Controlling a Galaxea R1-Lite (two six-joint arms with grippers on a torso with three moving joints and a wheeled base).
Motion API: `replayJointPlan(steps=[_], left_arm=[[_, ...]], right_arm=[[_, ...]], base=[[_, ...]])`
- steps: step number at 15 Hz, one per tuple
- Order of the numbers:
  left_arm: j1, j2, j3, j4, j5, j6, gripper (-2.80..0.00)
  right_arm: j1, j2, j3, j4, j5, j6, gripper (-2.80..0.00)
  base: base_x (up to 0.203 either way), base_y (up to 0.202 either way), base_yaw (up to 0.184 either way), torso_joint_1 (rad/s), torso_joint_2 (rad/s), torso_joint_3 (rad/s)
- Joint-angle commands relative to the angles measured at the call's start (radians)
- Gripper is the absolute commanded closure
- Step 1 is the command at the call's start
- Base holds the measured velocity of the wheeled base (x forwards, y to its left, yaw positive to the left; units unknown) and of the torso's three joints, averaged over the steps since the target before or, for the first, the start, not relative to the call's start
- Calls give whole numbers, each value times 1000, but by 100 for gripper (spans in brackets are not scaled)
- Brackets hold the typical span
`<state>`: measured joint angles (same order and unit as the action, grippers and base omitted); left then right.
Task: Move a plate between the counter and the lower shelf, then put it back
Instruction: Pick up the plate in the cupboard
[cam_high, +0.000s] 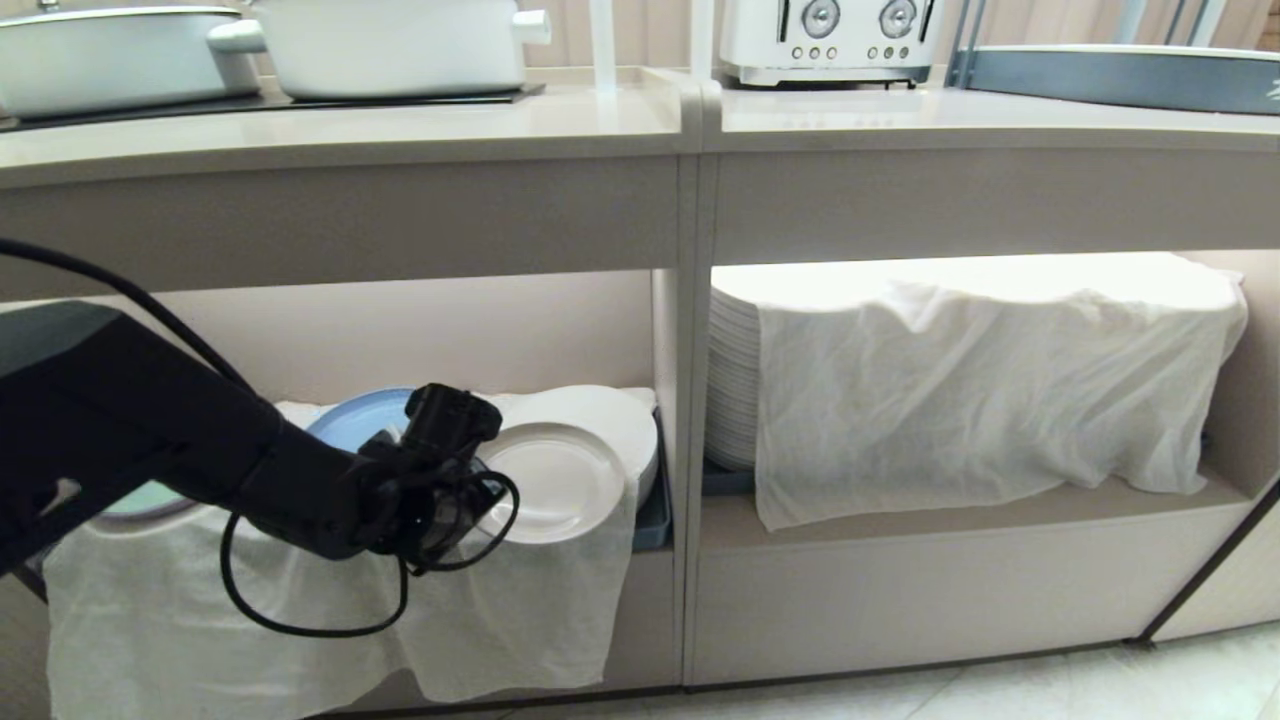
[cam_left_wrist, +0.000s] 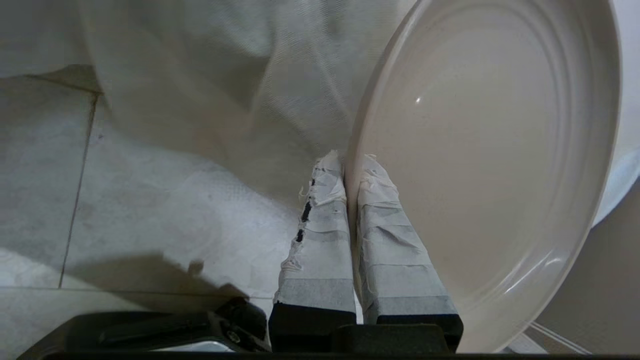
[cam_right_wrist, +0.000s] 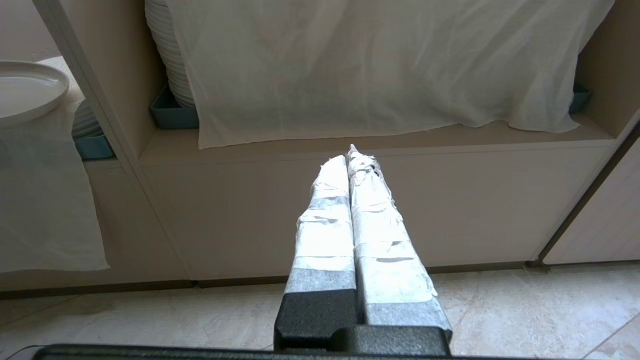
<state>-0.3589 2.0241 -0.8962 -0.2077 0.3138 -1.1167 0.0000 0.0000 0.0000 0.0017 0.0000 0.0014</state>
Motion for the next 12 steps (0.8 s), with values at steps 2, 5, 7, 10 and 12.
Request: replayJointPlan(steps=[2, 5, 7, 10, 12], left_arm=[[5, -67, 67, -2, 1, -26, 0], [5, -124, 120, -2, -14, -29, 0], [3, -154, 168, -5, -15, -29, 0], [3, -196, 259, -40, -16, -31, 0], [3, -233, 320, -80, -16, -30, 0]], right_arm=[[0, 0, 0, 0, 0, 0, 0], [0, 0, 0, 0, 0, 0, 0], [0, 0, 0, 0, 0, 0, 0], [0, 0, 0, 0, 0, 0, 0], [0, 0, 0, 0, 0, 0, 0]], base=[[0, 0, 0, 0, 0, 0], [0, 0, 0, 0, 0, 0], [0, 0, 0, 0, 0, 0], [0, 0, 0, 0, 0, 0], [0, 0, 0, 0, 0, 0]])
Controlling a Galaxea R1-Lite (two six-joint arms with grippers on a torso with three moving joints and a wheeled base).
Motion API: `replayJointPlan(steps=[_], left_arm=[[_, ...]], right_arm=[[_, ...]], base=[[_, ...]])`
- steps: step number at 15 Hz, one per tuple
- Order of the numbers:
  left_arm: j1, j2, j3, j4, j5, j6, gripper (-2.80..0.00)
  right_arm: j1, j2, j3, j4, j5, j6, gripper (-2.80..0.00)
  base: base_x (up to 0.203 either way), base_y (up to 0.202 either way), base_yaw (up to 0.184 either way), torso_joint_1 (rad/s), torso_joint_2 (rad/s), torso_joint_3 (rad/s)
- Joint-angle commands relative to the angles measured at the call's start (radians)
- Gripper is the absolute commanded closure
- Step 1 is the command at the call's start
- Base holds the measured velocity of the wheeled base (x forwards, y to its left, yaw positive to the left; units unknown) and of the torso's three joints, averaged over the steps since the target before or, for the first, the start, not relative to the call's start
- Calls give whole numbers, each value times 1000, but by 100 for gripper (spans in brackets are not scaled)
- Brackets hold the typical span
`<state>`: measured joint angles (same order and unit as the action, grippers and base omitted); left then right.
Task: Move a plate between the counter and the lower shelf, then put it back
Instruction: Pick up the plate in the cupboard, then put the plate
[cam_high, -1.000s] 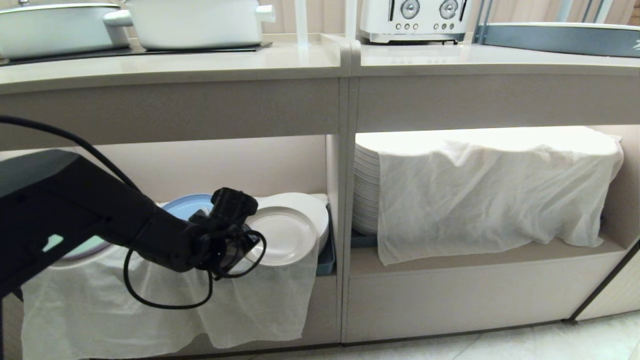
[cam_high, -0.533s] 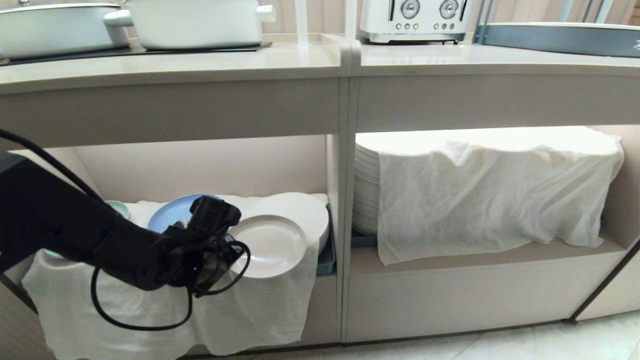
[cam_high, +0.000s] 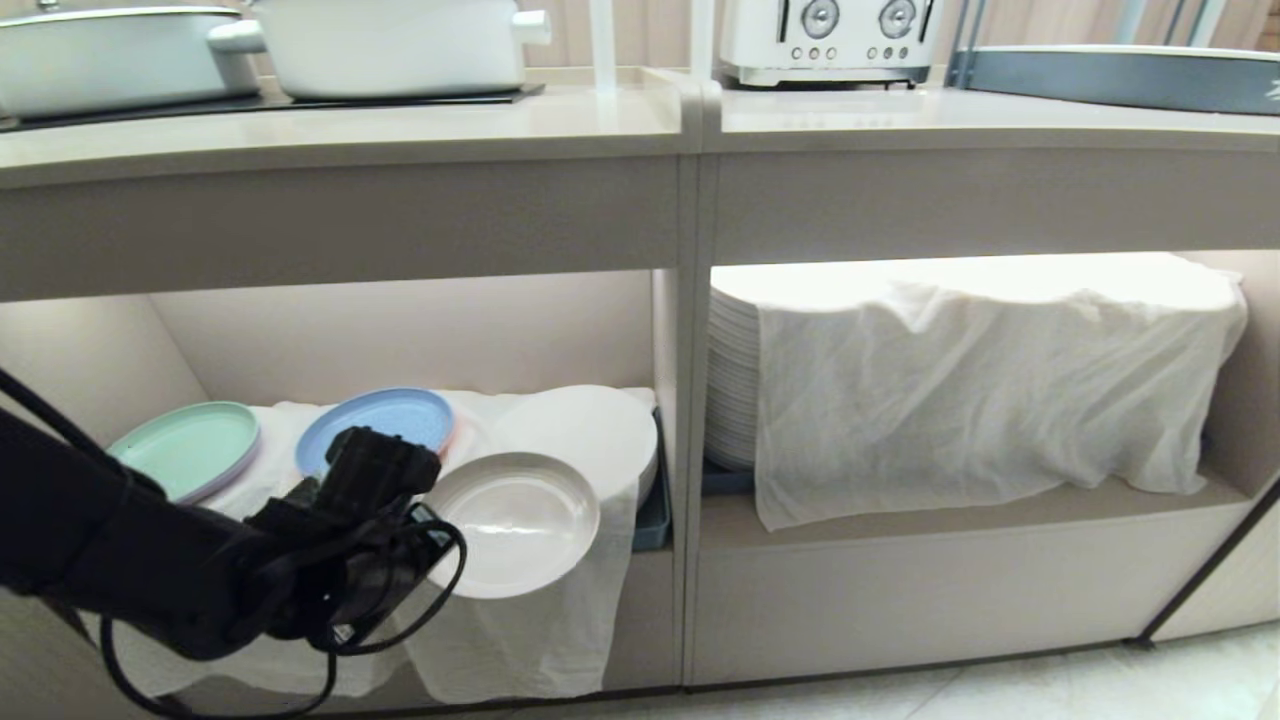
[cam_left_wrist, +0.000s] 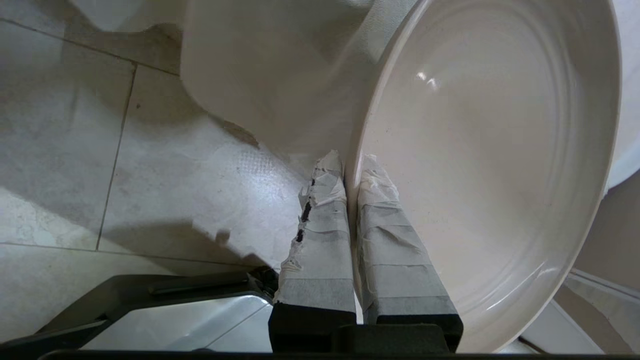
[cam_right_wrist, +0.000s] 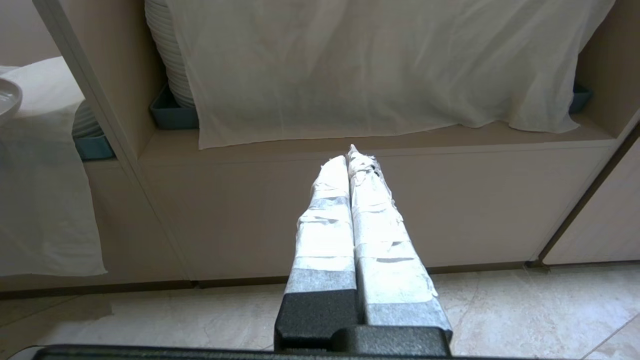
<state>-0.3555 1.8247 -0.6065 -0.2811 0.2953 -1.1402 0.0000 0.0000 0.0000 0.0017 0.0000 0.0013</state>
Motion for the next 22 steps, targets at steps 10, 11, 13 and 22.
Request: replayJointPlan(steps=[10, 11, 13, 22], left_arm=[[-90, -323, 388, -92, 6, 1, 0], [-92, -356, 407, -92, 10, 7, 0], [-89, -403, 437, -89, 11, 15, 0], [275, -500, 519, -101, -184, 323, 0]], right_arm=[[0, 0, 0, 0, 0, 0, 0], [0, 0, 0, 0, 0, 0, 0], [0, 0, 0, 0, 0, 0, 0], [0, 0, 0, 0, 0, 0, 0]], base=[[0, 0, 0, 0, 0, 0], [0, 0, 0, 0, 0, 0], [0, 0, 0, 0, 0, 0], [0, 0, 0, 0, 0, 0]])
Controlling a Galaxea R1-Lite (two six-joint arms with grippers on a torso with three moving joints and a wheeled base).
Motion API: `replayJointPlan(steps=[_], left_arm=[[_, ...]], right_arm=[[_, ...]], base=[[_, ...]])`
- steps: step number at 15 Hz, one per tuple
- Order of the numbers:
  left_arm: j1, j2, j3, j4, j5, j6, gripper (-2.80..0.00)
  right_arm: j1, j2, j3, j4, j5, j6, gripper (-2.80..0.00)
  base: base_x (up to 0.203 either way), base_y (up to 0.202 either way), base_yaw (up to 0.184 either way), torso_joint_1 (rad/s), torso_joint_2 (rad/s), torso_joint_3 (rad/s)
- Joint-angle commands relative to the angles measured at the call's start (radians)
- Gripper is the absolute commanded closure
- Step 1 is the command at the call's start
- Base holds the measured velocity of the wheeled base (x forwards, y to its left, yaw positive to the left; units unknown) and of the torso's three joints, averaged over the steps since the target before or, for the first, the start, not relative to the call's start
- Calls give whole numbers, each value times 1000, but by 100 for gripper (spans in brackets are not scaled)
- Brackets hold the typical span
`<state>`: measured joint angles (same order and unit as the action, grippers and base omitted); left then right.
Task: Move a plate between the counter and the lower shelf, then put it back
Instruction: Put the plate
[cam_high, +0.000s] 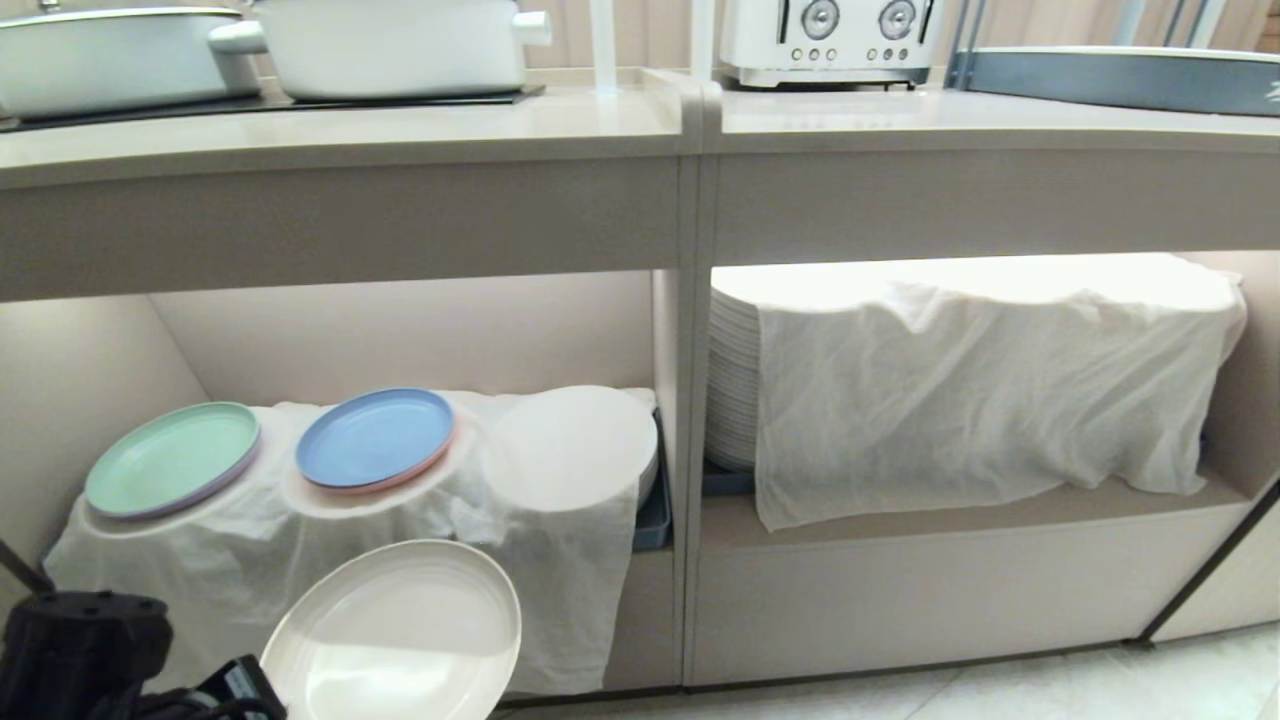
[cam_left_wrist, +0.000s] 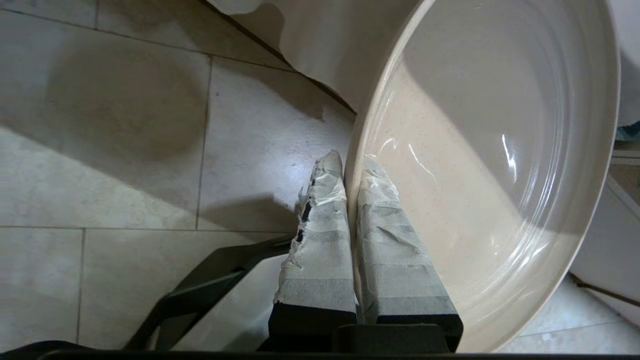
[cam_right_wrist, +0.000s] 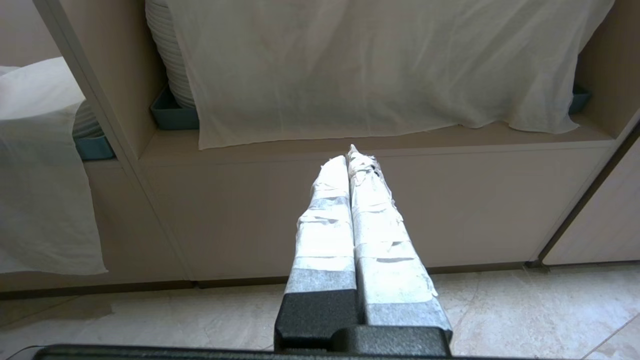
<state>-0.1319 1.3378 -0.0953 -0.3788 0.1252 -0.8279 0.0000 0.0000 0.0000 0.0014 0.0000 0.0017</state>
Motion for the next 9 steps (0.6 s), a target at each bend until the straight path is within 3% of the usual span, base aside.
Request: replayJointPlan(steps=[1, 7, 9], left_arm=[[99, -23, 10, -6, -54, 42, 0], [129, -58, 11, 0, -138, 68, 0], [132, -60, 12, 1, -133, 69, 0]], right_arm=[[0, 0, 0, 0, 0, 0, 0], [0, 0, 0, 0, 0, 0, 0], [0, 0, 0, 0, 0, 0, 0]], base=[[0, 0, 0, 0, 0, 0], [0, 0, 0, 0, 0, 0], [0, 0, 0, 0, 0, 0]])
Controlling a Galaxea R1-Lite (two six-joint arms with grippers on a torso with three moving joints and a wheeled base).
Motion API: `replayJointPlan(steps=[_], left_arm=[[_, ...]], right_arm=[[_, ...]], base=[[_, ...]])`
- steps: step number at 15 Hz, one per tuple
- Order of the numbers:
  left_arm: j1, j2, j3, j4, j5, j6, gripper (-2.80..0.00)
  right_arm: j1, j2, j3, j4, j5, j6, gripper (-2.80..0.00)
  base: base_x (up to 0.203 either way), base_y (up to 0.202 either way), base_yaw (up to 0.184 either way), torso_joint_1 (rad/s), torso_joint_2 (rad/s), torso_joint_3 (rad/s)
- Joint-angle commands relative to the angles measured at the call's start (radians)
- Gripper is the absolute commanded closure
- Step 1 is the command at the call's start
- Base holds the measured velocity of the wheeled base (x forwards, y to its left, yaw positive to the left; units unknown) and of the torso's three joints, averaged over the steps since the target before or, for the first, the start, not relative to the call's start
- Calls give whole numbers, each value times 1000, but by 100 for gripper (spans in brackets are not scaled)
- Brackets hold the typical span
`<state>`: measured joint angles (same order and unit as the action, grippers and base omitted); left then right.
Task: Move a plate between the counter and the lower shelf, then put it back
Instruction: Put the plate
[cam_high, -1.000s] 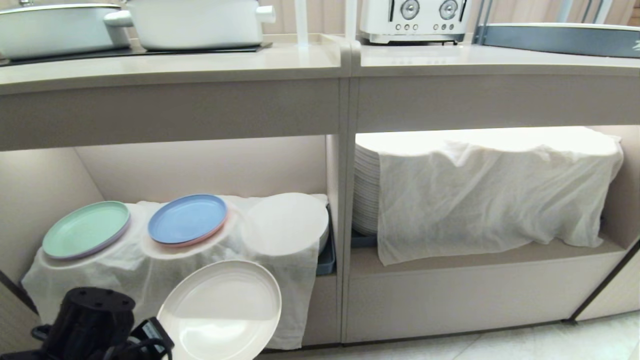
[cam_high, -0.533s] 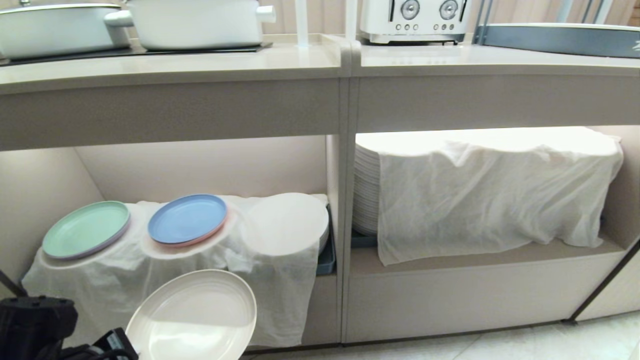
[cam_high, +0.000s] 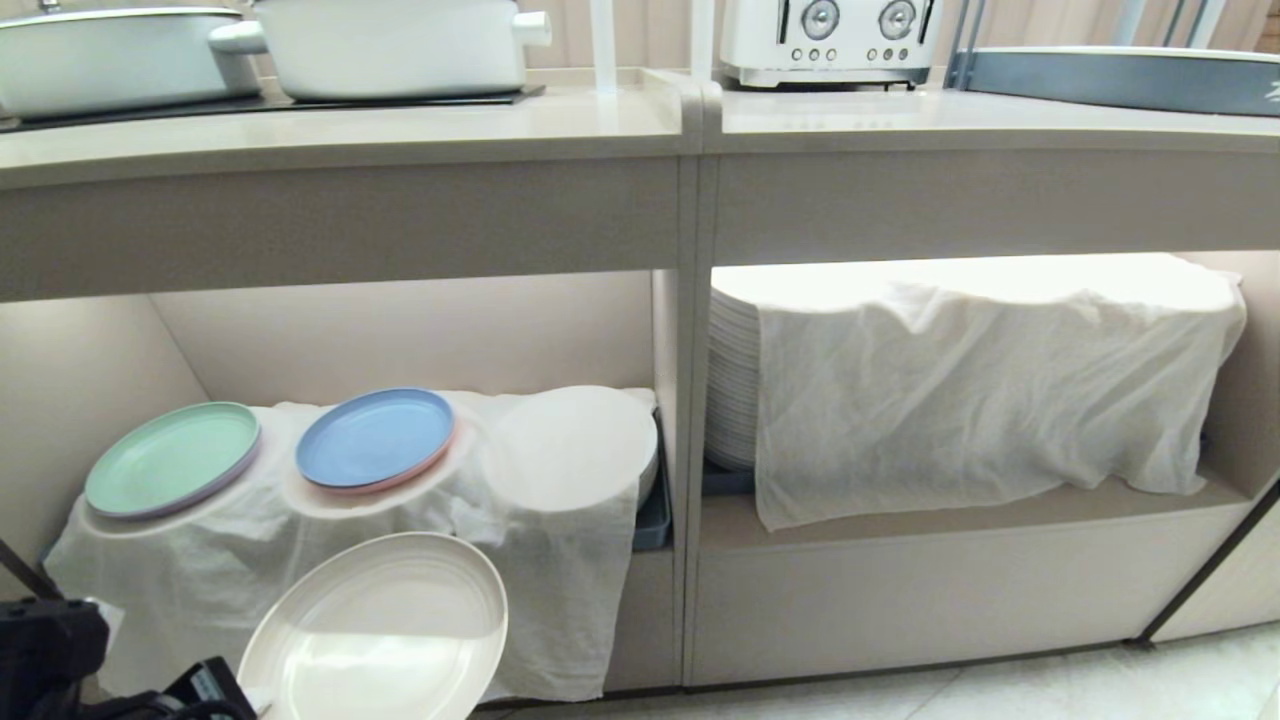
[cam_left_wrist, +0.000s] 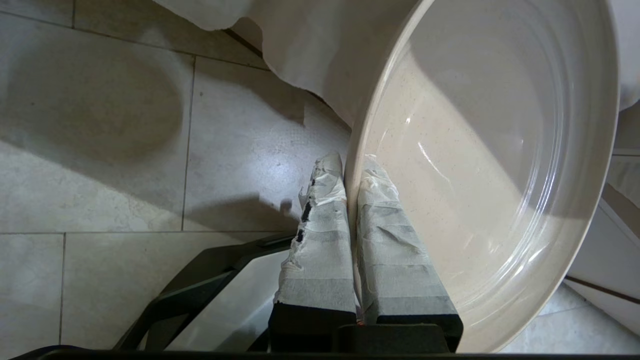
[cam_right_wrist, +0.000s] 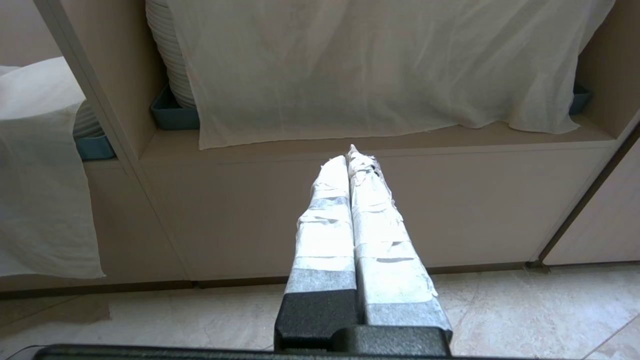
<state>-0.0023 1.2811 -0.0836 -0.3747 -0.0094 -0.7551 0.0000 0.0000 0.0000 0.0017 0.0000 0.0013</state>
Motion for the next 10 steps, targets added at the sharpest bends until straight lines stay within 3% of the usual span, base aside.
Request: replayJointPlan(steps=[1, 10], left_arm=[[2, -3, 0, -3, 3, -3, 0], [1, -3, -2, -3, 6, -1, 0]], right_arm=[[0, 0, 0, 0, 0, 0, 0], [0, 0, 0, 0, 0, 0, 0]], base=[[0, 0, 0, 0, 0, 0], [0, 0, 0, 0, 0, 0]])
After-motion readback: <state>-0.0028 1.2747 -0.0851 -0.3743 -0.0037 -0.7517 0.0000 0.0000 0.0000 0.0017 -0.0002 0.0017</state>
